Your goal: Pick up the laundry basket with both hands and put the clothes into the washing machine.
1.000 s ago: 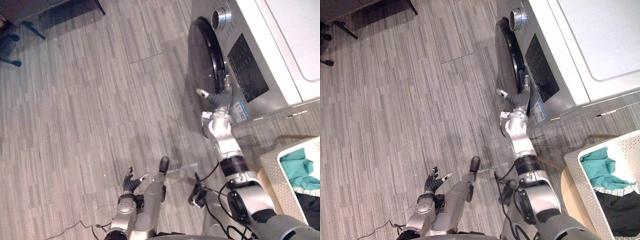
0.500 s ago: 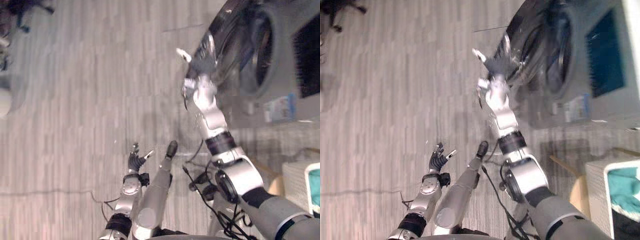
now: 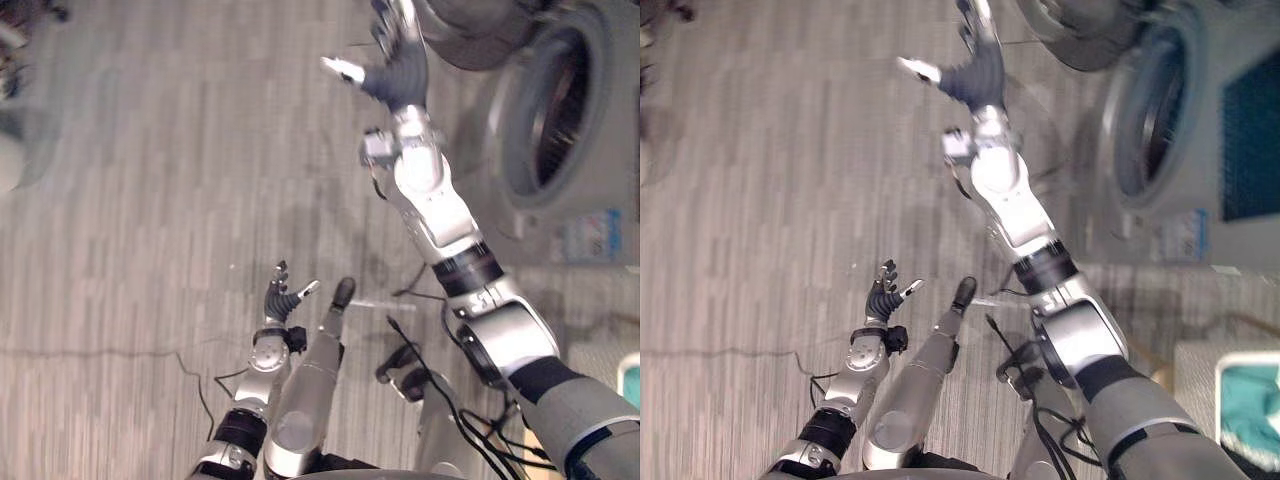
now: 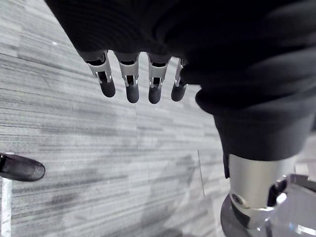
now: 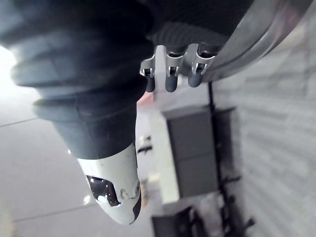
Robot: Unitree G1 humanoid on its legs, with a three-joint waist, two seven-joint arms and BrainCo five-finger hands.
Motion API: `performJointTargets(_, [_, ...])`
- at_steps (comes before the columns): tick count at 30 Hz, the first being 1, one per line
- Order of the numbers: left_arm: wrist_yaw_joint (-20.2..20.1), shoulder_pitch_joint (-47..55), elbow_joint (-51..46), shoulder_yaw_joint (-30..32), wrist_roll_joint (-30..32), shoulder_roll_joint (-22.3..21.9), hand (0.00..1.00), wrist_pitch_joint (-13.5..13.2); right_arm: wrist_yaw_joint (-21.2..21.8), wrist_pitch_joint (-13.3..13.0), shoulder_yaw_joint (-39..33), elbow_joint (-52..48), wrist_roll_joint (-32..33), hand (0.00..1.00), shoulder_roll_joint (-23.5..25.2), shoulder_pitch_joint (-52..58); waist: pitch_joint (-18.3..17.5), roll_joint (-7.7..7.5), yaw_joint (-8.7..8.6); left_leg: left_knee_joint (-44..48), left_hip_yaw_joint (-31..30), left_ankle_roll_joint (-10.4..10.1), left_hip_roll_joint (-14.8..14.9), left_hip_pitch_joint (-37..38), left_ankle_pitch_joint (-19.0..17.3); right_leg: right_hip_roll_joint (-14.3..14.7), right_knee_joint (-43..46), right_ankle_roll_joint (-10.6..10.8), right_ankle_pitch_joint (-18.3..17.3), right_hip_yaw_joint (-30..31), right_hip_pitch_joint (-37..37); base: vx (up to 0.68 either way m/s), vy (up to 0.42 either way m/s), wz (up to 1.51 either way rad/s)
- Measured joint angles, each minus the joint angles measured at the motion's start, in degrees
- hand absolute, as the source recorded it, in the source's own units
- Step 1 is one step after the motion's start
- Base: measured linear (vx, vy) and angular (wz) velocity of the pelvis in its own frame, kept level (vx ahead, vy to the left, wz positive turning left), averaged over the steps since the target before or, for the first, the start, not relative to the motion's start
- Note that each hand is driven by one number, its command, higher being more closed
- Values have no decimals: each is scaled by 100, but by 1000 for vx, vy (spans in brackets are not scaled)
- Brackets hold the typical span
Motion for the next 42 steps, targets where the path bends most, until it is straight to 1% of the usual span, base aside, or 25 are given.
performJointTargets(1, [-3,-32,7,-3,5,35,0,36,71,0,1,-13,-56,0,-111,179,13,-23,-54,-1,73,0,28,0,0,34,-51,4,58,80,-33,-58,31,-81])
performJointTargets(2, [-3,-174,8,9,51,112,0,107,207,0,16,-39,-163,0,-319,552,21,-36,-177,-13,198,1,75,9,0,107,-163,14,181,236,-74,-51,42,-76])
performJointTargets(4, [-3,-440,24,40,161,331,0,143,495,1,104,-76,-380,0,-595,1071,40,-90,-292,-107,426,29,130,85,20,179,-265,13,303,480,-143,-40,23,-68])
performJointTargets(5, [2,-650,78,64,195,479,0,148,621,2,179,-76,-449,0,-707,1263,42,-95,-361,-150,504,43,160,108,30,218,-310,7,358,577,-180,-53,-3,-52])
performJointTargets(6, [5,-948,232,109,205,661,0,153,740,0,221,-80,-549,0,-837,1441,40,-139,-445,-160,624,43,195,107,29,280,-384,13,414,715,-247,-77,9,-69])
performJointTargets(8, [36,-1832,800,283,207,1209,0,199,1025,-8,262,-126,-717,0,-892,1881,46,-238,-502,-182,899,45,282,66,29,426,-575,-16,612,962,-382,-84,11,-79])
performJointTargets(11, [172,-2968,1654,556,195,2300,0,226,1320,-11,182,-158,-852,0,-885,2351,71,-460,-810,-183,1176,54,391,-114,33,591,-842,-7,898,1246,-612,-42,11,-62])
performJointTargets(12, [242,-3390,2004,644,183,2698,0,238,1332,-17,48,-176,-876,0,-868,2545,109,-559,-938,-183,1276,65,415,-157,30,640,-982,2,1032,1362,-659,4,23,-51])
performJointTargets(13, [268,-3565,2160,707,167,2850,0,241,1335,-18,-33,-177,-876,0,-843,2638,127,-594,-1015,-183,1312,71,422,-176,28,661,-1052,19,1094,1405,-670,13,34,-53])
performJointTargets(14, [291,-3863,2398,802,116,3112,0,272,1325,-23,-178,-204,-876,0,-754,2821,122,-672,-1113,-179,1413,97,436,-231,13,692,-1183,47,1215,1522,-731,25,43,-52])
performJointTargets(15, [310,-4123,2512,815,76,3294,0,330,1322,-26,-332,-304,-875,0,-684,3022,156,-744,-1153,-177,1504,118,453,-258,-1,730,-1346,64,1338,1650,-743,28,45,-52])
performJointTargets(16, [319,-4208,2517,859,67,3336,0,347,1320,-28,-363,-377,-875,0,-672,3118,153,-756,-1180,-171,1540,127,463,-298,-8,748,-1445,86,1408,1685,-755,29,37,-42])
performJointTargets(17, [355,-4367,2495,994,19,3341,0,350,1317,-28,-435,-625,-876,0,-649,3339,153,-757,-1229,-131,1578,165,481,-404,-37,773,-1614,98,1521,1724,-781,23,34,-28])
performJointTargets(19, [378,-4580,2478,1025,-44,3340,0,359,1295,-40,-574,-1202,-874,0,-553,3644,151,-763,-1245,-44,1640,199,504,-597,-65,792,-1770,107,1632,1784,-887,21,27,-22])
performJointTargets(21, [382,-4619,2392,1170,-45,3312,0,457,1255,-71,-740,-1864,-867,0,-399,3868,152,-767,-1254,137,1724,239,591,-821,-135,820,-1919,117,1765,1829,-983,22,-2,-16])
performJointTargets(22, [317,-4614,2353,1210,-57,3290,0,468,1225,-105,-782,-1981,-866,0,-367,3913,153,-769,-1257,177,1724,240,601,-859,-152,827,-1941,113,1787,1829,-990,30,-10,-8])
performJointTargets(24, [269,-4604,2140,1261,-61,3035,0,511,1131,-206,-950,-2381,-865,0,-217,4066,175,-835,-1230,430,1740,225,674,-978,-278,869,-1975,105,1838,1851,-991,22,-8,-9])
performJointTargets(25, [266,-4604,2112,1296,-61,3037,0,516,1106,-229,-972,-2487,-865,0,-184,4103,185,-870,-1224,500,1747,226,700,-1007,-315,884,-1982,98,1850,1863,-993,11,-18,-16])
performJointTargets(27, [277,-4595,1981,1637,-51,3034,0,540,1050,-308,-1067,-2882,-850,0,-126,4309,184,-924,-1216,752,1767,213,800,-1188,-433,952,-2064,95,1909,1907,-1043,8,-27,-17])
performJointTargets(32, [385,-4556,1978,2149,-30,3029,0,613,1048,-315,-1249,-2973,-791,0,-13,4587,184,-924,-1171,886,1782,214,866,-1277,-472,994,-2079,79,1948,1924,-1079,26,-30,-7])
performJointTargets(34, [390,-4481,1843,2159,-25,2966,0,616,1039,-314,-1372,-3157,-796,0,94,4684,184,-924,-1102,925,1786,214,880,-1254,-472,998,-2051,79,1947,1921,-1052,57,-37,0])
performJointTargets(36, [394,-4259,1514,2156,-17,2851,0,616,1019,-314,-1437,-3269,-801,0,187,4701,184,-924,-1079,929,1786,215,878,-1194,-472,995,-2030,82,1941,1915,-993,56,-21,4])
performJointTargets(38, [398,-3743,1050,2119,24,2525,0,601,899,-311,-1476,-3366,-856,0,284,4695,184,-923,-1041,930,1804,218,865,-935,-497,976,-1983,101,1890,1904,-758,55,-8,10])
performJointTargets(40, [396,-3102,710,2108,62,2144,0,593,795,-309,-1532,-3464,-937,0,386,4725,184,-922,-1047,936,1862,210,831,-576,-570,919,-1755,86,1703,1905,-507,28,7,11])
performJointTargets(42, [383,-1976,52,2022,132,1497,0,517,675,-308,-1729,-3582,-1077,0,493,4824,159,-908,-1028,1064,1961,218,794,-86,-796,841,-1370,95,1358,1983,-185,12,6,-2])
